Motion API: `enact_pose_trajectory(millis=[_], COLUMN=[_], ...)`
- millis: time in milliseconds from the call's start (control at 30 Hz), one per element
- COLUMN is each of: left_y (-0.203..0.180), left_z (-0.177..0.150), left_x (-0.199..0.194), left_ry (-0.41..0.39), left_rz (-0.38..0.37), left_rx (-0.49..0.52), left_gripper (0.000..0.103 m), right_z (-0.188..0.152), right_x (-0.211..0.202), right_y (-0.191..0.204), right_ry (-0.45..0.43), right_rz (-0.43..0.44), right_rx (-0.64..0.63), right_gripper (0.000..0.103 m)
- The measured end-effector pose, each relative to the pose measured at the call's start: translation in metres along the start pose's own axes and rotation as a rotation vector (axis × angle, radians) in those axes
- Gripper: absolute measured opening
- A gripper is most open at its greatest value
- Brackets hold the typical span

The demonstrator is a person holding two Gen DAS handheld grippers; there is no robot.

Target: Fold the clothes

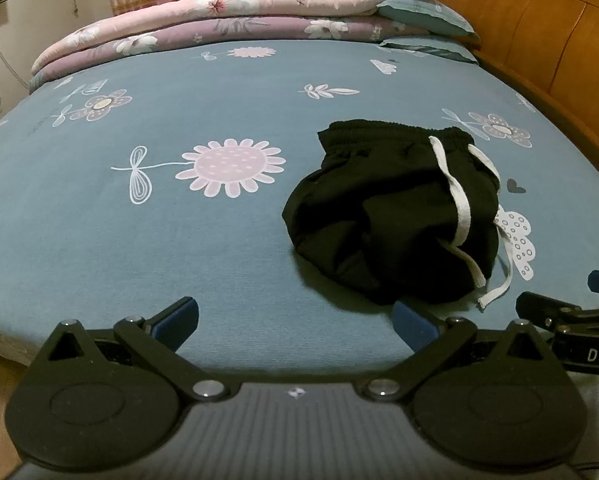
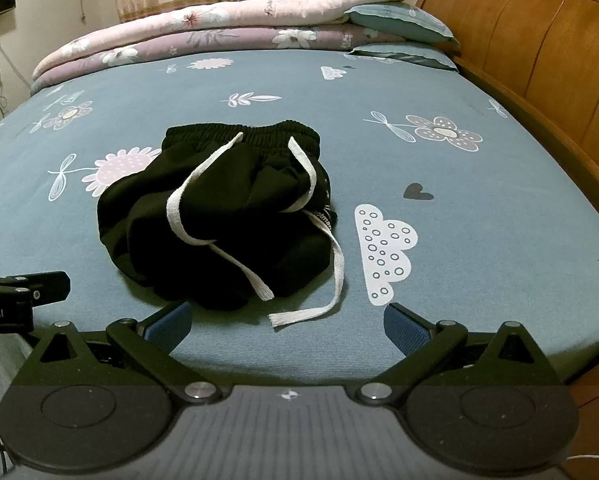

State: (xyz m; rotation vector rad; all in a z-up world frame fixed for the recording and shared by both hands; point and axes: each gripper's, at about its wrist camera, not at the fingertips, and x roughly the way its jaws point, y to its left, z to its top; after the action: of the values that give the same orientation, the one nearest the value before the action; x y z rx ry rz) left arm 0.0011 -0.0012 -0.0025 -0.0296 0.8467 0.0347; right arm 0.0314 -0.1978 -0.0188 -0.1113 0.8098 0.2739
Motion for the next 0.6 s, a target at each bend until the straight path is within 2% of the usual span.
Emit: enact_pose_trajectory(millis=[600], left_y=[0.0002], left_z=[0.0024], left_x=[-0.0041], left_ry=[-0.025], left_rz=[0.013], left_rx=[0.009], left_gripper=[0.102], right_z=[0.0014], right_x=[-0.001], right_y=[-0.0041], right_ry=[-0.006], right_rz=[0.004], right_rx=[0.009], right_gripper=[0.103])
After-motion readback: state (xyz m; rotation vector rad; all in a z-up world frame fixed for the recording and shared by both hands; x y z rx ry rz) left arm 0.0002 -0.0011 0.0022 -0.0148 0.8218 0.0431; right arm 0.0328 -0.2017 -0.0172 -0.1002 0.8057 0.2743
